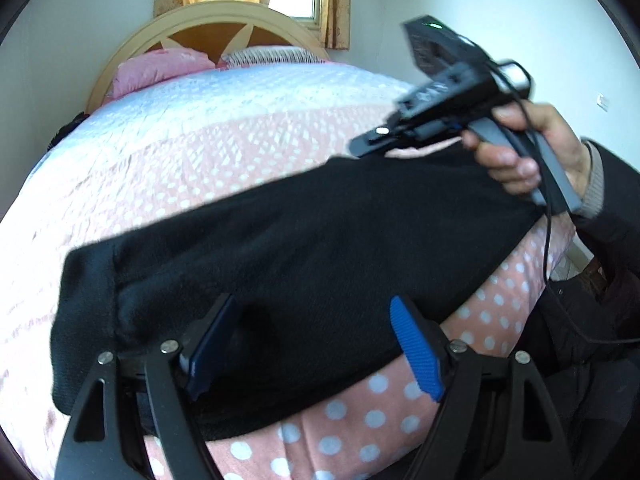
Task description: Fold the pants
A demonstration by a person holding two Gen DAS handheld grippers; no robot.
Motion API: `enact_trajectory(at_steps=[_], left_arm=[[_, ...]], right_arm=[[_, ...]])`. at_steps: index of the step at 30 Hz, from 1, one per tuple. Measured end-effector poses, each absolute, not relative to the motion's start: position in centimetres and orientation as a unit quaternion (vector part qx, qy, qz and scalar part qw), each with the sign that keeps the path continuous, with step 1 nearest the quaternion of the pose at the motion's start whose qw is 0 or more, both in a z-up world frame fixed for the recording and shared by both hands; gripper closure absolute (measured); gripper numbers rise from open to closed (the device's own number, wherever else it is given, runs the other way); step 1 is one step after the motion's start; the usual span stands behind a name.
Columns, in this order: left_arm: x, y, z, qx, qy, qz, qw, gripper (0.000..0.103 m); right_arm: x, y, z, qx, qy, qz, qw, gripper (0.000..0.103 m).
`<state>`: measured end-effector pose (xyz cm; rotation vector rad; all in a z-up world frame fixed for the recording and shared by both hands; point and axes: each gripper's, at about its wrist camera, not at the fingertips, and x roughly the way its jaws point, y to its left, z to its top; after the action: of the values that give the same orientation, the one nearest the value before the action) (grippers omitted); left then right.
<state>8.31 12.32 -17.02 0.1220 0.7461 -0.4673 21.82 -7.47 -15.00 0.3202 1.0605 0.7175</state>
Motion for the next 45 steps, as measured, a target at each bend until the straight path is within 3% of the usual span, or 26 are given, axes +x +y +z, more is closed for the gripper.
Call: enact_trajectory(at_steps=[4, 7, 9, 18, 26, 28, 31, 39, 40, 42, 45], left_arm=[[7.6, 10.6, -15.6, 0.065, 0.343, -0.245, 0.905, 0.022], [7.3, 8.2, -15.3, 0.086, 0.338, -0.266, 0.899, 0.022], [7.4, 6.7, -15.1, 0.095, 0.335, -0.277, 0.896, 0.022], [8.3, -1.5, -13.5, 0.107, 0.324, -0.352, 0.872, 0.022], [8.3, -8.9, -13.9, 0.136, 0.332, -0.415, 0.836, 0.022], [8.3, -10.2, -14.7, 0.147, 0.338, -0.421, 0.829, 0.027], [8.4, -11.3, -16.0, 0.162, 0.354, -0.422, 0.819, 0.036], [8.7, -11.5, -16.2, 0.172, 0.361, -0.402, 0.824, 0.036], [8.8, -11.4, -16.2, 0.174, 0.363, -0.399, 0.824, 0.036], [9.0, -11.5, -16.1, 0.17, 0.365, -0.396, 0.825, 0.038], [9.5, -11.2, -16.1, 0.167, 0.372, -0.391, 0.825, 0.055]], right_arm=[[19.3, -16.6, -12.4, 0.164, 0.452, 0.277, 0.832, 0.077], [16.8, -24.5, -11.2, 0.203, 0.423, 0.211, 0.858, 0.068], [14.8, -29.6, -10.8, 0.225, 0.404, 0.156, 0.873, 0.068], [8.9, -44.5, -13.1, 0.327, 0.355, -0.025, 0.876, 0.068], [8.6, -48.9, -16.0, 0.395, 0.338, -0.071, 0.852, 0.068], [8.5, -49.9, -16.4, 0.395, 0.336, -0.068, 0.852, 0.068], [9.1, -50.5, -16.7, 0.397, 0.333, -0.066, 0.853, 0.068], [11.5, -51.3, -17.5, 0.397, 0.333, -0.07, 0.852, 0.068], [11.7, -51.2, -17.3, 0.392, 0.331, -0.068, 0.856, 0.07], [11.9, -50.8, -16.8, 0.372, 0.331, -0.066, 0.865, 0.096], [11.8, -50.2, -15.7, 0.349, 0.321, -0.058, 0.879, 0.099]])
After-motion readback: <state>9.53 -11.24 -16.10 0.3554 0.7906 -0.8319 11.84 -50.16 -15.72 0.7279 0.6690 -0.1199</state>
